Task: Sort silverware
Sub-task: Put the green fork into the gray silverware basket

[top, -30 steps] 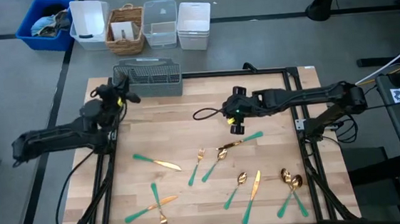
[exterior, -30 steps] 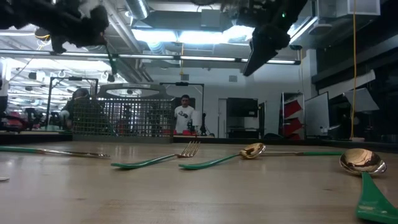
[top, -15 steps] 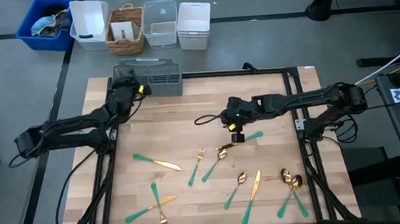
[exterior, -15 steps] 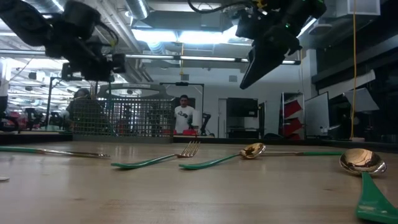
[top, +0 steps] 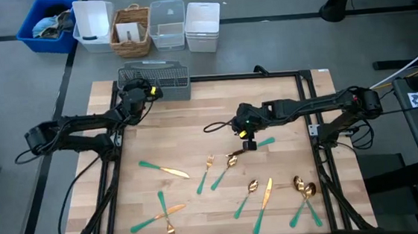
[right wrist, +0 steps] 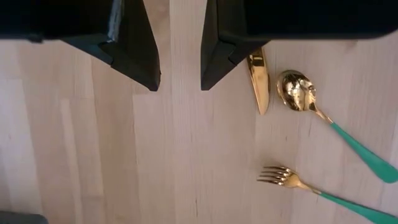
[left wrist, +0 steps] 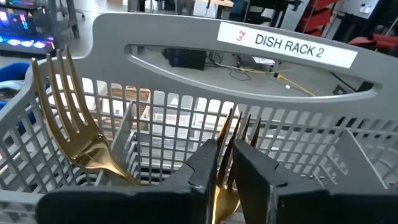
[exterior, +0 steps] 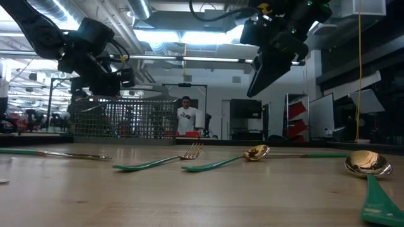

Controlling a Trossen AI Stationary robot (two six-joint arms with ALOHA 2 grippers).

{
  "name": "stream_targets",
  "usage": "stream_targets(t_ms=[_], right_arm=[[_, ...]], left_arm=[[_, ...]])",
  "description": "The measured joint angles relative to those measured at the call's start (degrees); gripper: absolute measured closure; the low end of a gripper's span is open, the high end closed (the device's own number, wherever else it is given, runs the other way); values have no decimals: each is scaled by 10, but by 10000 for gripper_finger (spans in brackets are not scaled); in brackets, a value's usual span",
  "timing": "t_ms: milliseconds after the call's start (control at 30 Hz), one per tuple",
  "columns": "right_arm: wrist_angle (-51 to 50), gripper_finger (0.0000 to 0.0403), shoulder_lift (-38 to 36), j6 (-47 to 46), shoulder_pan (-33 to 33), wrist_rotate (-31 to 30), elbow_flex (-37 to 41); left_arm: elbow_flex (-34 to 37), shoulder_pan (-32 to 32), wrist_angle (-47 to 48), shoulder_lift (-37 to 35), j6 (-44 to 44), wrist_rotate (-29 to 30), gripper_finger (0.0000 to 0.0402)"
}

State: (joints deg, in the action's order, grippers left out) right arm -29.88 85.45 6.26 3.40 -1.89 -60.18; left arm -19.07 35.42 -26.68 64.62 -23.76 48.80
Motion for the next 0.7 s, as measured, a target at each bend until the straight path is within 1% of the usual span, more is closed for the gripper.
stream_targets(t_ms=[167, 400, 533, 700], right_arm=[[0, 288, 0, 2, 0, 0, 0], [7, 288, 0, 2, 0, 0, 0], [57, 288, 0, -1, 0, 0, 0], [150, 288, 16, -2, 0, 0, 0]], left_arm=[[0, 1, 0, 0, 1, 0, 372], [0, 8, 3, 0, 1, 0, 369], [0, 8, 6, 0, 1, 0, 369], [0, 7, 8, 0, 1, 0, 369]])
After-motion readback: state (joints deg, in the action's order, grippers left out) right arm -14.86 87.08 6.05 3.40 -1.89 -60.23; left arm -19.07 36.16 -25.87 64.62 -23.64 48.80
